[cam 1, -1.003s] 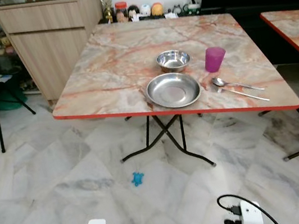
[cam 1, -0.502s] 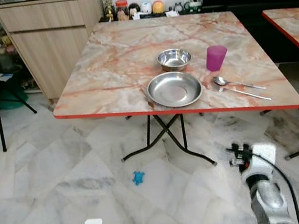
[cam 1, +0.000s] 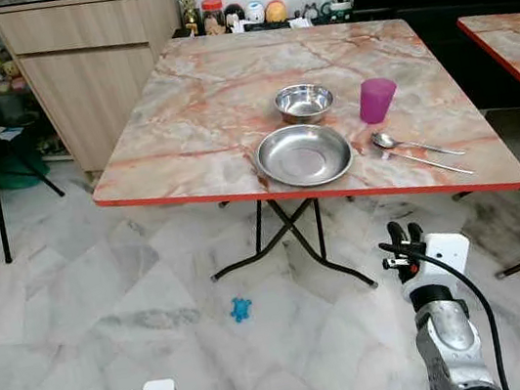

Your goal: Setting the table

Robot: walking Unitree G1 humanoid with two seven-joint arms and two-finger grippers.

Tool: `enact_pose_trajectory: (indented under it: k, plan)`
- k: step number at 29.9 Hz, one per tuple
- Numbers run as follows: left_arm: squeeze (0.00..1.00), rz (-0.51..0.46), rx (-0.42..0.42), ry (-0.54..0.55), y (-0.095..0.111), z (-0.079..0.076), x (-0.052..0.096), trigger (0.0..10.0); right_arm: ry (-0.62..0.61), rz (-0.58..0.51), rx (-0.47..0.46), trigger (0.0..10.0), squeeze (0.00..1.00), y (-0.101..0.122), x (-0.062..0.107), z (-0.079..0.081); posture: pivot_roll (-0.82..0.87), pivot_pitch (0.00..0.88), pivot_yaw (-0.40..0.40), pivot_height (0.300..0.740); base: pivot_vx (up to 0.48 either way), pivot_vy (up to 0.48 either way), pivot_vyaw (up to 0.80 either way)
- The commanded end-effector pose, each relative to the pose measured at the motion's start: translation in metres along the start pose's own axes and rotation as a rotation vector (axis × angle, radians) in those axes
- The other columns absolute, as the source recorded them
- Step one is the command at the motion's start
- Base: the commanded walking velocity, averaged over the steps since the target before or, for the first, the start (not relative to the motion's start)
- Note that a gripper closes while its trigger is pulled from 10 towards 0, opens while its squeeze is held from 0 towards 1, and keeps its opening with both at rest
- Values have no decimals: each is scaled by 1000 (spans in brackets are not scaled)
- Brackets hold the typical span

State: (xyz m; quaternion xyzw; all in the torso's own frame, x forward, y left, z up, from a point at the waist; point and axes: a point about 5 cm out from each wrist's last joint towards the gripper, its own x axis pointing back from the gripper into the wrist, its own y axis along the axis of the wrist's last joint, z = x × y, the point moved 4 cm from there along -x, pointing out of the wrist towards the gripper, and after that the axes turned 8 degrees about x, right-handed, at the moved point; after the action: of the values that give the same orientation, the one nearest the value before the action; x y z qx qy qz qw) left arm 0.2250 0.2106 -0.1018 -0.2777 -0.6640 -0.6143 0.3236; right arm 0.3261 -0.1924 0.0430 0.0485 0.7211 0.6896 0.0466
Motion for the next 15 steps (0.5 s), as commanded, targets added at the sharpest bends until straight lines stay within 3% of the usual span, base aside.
enact_pose_trajectory:
  k: [1,15]
  plan:
    - [0,10,6,5,-2,1,0,10000,-7,-26,-6,10000,0,8,-3,-1,93,0,-59,740,0,0,0]
    - [0,2,11,12,-1,2,0,10000,-4,-39,-7,10000,0,16,-8,-2,96,0,-60,740,0,0,0]
